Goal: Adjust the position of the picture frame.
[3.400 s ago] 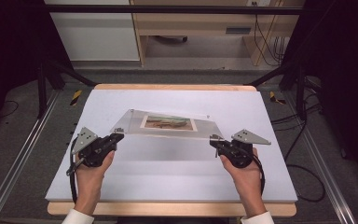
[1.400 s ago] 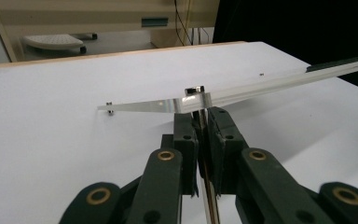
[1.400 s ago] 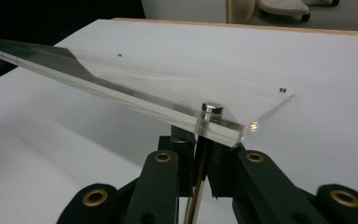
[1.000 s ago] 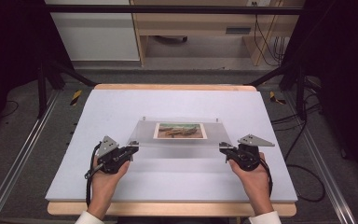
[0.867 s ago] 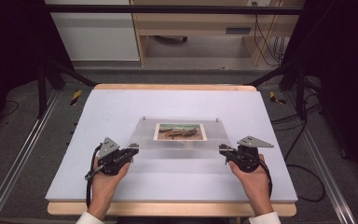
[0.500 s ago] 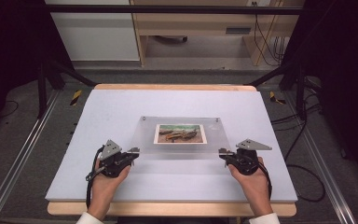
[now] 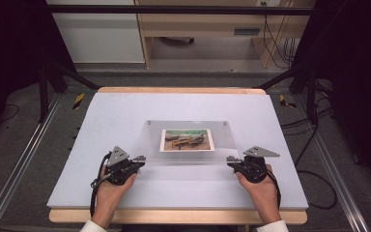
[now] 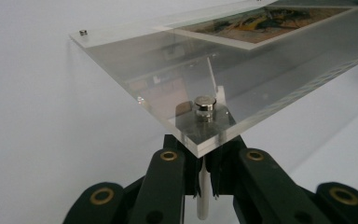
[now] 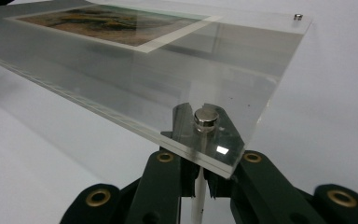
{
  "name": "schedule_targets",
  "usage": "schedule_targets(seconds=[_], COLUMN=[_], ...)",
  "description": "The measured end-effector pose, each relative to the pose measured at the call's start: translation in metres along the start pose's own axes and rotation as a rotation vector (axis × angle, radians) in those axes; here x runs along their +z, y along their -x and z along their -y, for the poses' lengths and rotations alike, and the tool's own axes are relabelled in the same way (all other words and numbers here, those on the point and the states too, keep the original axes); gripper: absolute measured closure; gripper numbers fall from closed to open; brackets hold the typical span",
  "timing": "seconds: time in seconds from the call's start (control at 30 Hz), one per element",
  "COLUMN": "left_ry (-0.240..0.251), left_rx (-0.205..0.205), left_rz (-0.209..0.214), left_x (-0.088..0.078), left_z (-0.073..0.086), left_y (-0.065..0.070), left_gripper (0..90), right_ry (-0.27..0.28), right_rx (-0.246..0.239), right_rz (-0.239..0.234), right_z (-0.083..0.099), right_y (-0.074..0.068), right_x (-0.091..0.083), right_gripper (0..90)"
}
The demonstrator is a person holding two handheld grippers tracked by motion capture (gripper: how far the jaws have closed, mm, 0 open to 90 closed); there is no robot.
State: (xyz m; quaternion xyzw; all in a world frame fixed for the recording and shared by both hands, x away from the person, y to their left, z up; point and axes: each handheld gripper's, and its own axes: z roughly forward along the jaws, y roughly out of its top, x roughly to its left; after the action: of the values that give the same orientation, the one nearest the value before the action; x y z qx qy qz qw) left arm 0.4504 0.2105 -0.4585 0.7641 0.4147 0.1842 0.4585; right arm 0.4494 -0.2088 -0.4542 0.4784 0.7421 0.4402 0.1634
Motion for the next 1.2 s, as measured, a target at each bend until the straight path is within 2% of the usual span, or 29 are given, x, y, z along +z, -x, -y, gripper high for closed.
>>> schedule_targets(seconds=[0.43,0.6,0.63,0.73,1.2], left_ry=[-0.019,-0.025,-0.018,-0.026,-0.055], left_rx=[0.009,0.018,0.009,0.018,0.005], left_rz=[-0.016,-0.028,-0.027,-0.021,-0.01], left_x=[0.005,0.007,0.007,0.008,0.012], left_z=[0.004,0.004,0.004,0.005,0.008], left_y=[-0.004,-0.004,-0.004,-0.005,-0.005], left_gripper=[83.2,82.1,82.5,82.9,83.0], right_ry=[-0.013,-0.02,-0.017,-0.017,-0.062], right_rx=[-0.017,-0.008,-0.017,-0.025,-0.028], right_rz=[0.018,0.023,0.026,0.029,0.037], right_z=[0.003,0.004,0.003,0.003,0.007], right_y=[0.0,0.001,0.001,0.001,0.001], right_x=[0.01,0.012,0.012,0.013,0.016], right_gripper=[83.6,83.4,83.1,83.0,82.8])
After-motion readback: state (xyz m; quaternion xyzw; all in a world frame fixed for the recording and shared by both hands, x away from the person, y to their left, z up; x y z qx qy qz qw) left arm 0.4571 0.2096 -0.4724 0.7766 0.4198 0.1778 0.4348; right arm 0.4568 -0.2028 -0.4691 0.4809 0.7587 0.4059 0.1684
